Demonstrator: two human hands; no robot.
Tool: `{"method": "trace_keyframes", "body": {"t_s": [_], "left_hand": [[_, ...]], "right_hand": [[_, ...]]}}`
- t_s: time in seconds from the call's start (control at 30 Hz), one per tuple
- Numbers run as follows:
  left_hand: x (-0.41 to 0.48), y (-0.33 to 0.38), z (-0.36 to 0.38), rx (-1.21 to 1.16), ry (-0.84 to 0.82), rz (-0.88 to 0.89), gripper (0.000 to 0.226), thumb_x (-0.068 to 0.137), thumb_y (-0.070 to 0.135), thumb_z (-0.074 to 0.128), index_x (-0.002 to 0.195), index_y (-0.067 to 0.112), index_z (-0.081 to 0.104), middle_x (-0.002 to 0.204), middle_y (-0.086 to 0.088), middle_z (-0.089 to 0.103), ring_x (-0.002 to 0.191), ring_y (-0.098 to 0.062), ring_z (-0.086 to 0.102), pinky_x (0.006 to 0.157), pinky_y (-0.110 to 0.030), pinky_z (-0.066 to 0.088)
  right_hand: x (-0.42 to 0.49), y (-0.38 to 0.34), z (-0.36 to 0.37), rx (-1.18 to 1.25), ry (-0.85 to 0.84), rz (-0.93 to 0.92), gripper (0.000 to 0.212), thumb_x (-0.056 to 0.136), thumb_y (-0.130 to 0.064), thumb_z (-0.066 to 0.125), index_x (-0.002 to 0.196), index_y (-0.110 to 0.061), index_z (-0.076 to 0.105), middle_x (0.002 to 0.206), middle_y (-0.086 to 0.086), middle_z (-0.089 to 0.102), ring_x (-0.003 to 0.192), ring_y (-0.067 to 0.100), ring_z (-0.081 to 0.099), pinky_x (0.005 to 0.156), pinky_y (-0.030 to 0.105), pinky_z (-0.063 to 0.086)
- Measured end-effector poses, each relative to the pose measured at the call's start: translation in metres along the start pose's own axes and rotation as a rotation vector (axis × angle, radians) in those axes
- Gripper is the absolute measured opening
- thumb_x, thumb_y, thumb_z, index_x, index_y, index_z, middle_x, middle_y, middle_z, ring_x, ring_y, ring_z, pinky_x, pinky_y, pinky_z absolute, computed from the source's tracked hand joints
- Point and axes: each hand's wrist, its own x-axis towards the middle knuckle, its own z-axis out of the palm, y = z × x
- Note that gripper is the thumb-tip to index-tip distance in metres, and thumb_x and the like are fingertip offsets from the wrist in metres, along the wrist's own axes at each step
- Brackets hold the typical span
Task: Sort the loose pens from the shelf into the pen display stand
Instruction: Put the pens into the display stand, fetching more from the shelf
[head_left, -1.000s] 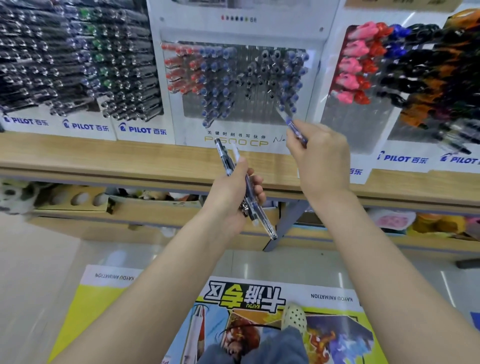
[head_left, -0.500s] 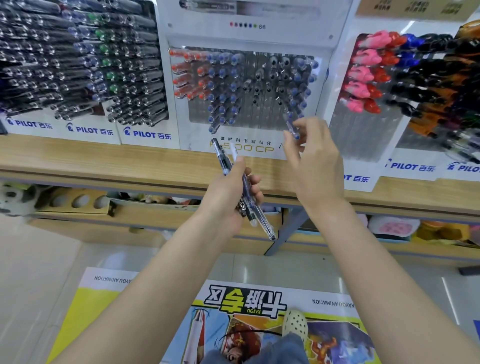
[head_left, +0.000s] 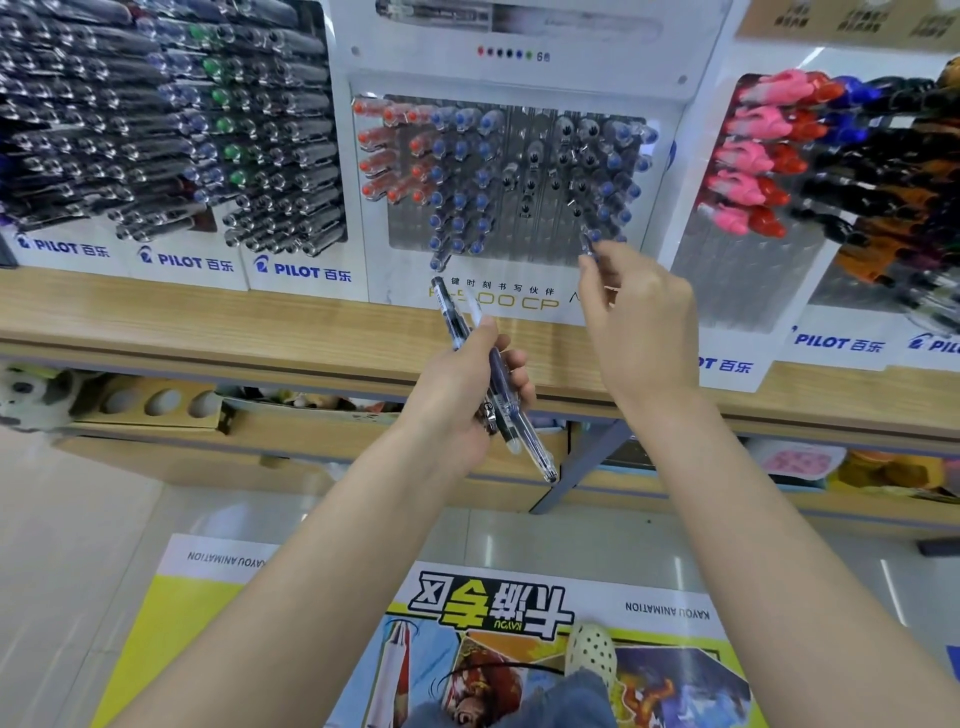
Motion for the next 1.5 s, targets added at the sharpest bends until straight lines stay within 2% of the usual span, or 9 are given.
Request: {"method": "trace_keyframes", "body": {"t_s": [0.23,0.4,0.5,0.67,0.8,1.0,1.13,1.3,1.5], "left_hand": [[0.001,-0.002,0.003,0.025,0.000,-0.017,0.028,0.097,0.028,0.050,0.081,0.005,0.057,0.063,-0.005,0.054,0.044,-0.012,0.055,0.048,-0.024,0.051],[-0.001,-0.002,0.004,0.057,-0.005,-0.036,0.027,0.096,0.030,0.050,0.085,0.008,0.060,0.073,-0.010,0.058,0.060,-0.018,0.060,0.080,-0.039,0.056],[-0.001,-0.004,0.003,0.027,-0.011,-0.036,0.027,0.096,0.028,0.050,0.086,0.007,0.062,0.074,-0.010,0.059,0.064,-0.019,0.061,0.069,-0.031,0.056],[0.001,-0.006,0.006,-0.007,-0.024,-0.039,0.027,0.099,0.026,0.044,0.084,0.011,0.060,0.066,-0.007,0.066,0.057,-0.017,0.066,0.054,-0.036,0.058],[0.004,-0.010,0.007,0.017,0.018,-0.033,0.023,0.099,0.028,0.043,0.094,0.017,0.063,0.083,-0.007,0.064,0.068,-0.020,0.063,0.052,-0.036,0.055],[0.006,-0.017,0.017,-0.012,-0.003,-0.024,0.023,0.098,0.023,0.047,0.089,0.009,0.062,0.091,-0.010,0.068,0.077,-0.021,0.067,0.075,-0.042,0.058],[0.005,-0.022,0.023,0.005,-0.003,-0.029,0.022,0.099,0.023,0.045,0.085,0.009,0.056,0.059,0.002,0.049,0.042,-0.008,0.046,0.039,-0.016,0.043],[0.003,-0.024,0.023,0.034,-0.030,-0.054,0.021,0.098,0.022,0.047,0.079,0.013,0.043,0.058,0.002,0.036,0.036,-0.005,0.030,0.031,-0.015,0.026],[-0.001,-0.027,0.028,-0.006,-0.032,-0.055,0.012,0.097,0.011,0.045,0.086,0.009,0.048,0.057,0.000,0.039,0.035,-0.007,0.033,0.032,-0.015,0.027]], "right_hand": [[0.001,-0.005,-0.001,0.056,0.009,0.050,0.017,0.091,-0.018,0.058,0.090,-0.002,0.059,0.073,0.009,0.065,0.064,0.025,0.061,0.059,0.042,0.053],[0.002,-0.012,-0.008,0.007,-0.134,0.161,0.022,0.094,-0.028,0.053,0.104,-0.009,0.053,0.080,0.003,0.067,0.070,0.023,0.063,0.059,0.033,0.047],[-0.005,-0.022,-0.018,-0.069,-0.313,0.289,0.029,0.095,-0.040,0.045,0.113,-0.016,0.042,0.079,-0.002,0.065,0.067,0.020,0.060,0.054,0.030,0.037],[-0.022,-0.033,-0.034,0.254,-0.680,0.459,0.034,0.090,-0.050,0.045,0.088,-0.018,0.057,0.078,-0.003,0.066,0.067,0.018,0.067,0.067,0.040,0.056],[-0.030,-0.032,-0.041,0.435,-0.800,0.516,0.016,0.089,-0.028,0.060,0.100,-0.017,0.062,0.059,-0.009,0.064,0.047,0.003,0.061,0.048,0.019,0.053],[-0.039,-0.025,-0.050,0.408,-0.367,0.430,0.007,0.086,-0.024,0.064,0.085,-0.024,0.070,0.063,-0.018,0.063,0.064,0.005,0.064,0.069,0.031,0.056],[-0.044,-0.010,-0.068,0.377,-0.034,0.271,0.010,0.085,-0.023,0.066,0.094,-0.025,0.070,0.073,-0.014,0.063,0.069,0.009,0.066,0.070,0.032,0.055],[-0.050,0.012,-0.078,0.142,0.055,0.067,0.022,0.087,-0.020,0.063,0.104,-0.008,0.070,0.073,-0.001,0.062,0.044,-0.003,0.045,0.052,0.002,0.036],[-0.040,0.026,-0.063,0.013,0.045,-0.013,0.020,0.088,-0.017,0.062,0.103,-0.006,0.070,0.067,0.010,0.063,0.053,0.022,0.055,0.052,0.035,0.049]]}}
